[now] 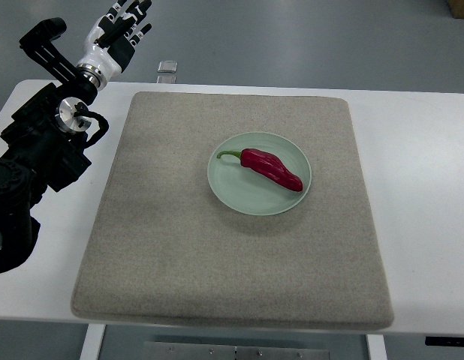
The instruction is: Place red pepper on plate with left hand
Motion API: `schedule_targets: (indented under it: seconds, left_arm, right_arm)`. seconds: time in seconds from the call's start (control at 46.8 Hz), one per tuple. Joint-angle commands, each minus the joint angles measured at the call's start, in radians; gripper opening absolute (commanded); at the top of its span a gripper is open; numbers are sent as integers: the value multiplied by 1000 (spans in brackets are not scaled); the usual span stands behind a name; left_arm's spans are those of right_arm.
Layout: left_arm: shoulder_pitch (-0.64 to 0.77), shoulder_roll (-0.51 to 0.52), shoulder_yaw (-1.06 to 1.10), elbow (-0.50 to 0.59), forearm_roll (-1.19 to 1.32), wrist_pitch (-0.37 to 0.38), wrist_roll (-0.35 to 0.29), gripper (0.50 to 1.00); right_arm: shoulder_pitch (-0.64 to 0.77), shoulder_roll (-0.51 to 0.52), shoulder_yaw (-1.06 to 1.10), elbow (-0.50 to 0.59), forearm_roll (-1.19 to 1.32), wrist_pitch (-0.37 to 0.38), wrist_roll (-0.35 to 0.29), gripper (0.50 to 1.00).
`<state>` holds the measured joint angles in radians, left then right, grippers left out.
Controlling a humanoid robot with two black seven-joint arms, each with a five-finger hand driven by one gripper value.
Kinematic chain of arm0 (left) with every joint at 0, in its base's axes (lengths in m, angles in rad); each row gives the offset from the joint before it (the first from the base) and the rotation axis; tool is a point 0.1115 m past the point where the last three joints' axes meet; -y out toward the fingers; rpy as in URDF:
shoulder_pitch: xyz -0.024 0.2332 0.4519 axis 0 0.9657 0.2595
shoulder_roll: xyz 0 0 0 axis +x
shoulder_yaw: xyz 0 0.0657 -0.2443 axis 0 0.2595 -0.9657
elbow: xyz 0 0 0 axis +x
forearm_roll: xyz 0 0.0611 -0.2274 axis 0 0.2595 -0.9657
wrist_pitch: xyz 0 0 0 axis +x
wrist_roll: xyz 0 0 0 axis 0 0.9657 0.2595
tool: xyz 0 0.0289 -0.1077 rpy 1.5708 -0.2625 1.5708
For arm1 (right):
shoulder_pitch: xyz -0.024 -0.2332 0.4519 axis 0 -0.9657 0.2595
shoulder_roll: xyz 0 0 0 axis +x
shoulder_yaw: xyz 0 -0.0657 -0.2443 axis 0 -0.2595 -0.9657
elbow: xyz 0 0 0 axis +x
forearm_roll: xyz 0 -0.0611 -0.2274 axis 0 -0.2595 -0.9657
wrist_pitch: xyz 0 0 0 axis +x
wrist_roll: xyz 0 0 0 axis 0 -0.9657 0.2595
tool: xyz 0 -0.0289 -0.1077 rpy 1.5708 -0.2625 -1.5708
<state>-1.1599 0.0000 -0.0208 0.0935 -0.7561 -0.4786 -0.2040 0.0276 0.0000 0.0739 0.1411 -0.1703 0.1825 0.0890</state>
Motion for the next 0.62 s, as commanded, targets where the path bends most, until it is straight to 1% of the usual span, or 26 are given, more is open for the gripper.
schedule_targets:
  seconds: [0.0,0.598]
  left_arm:
    - [0,0,-1,0,0,0,0,994]
    - [0,0,-1,0,1,-6,0,994]
  right_arm:
    - [0,0,0,0,0,0,0,932]
    - [-2,0,0,9,-8,12,-5,932]
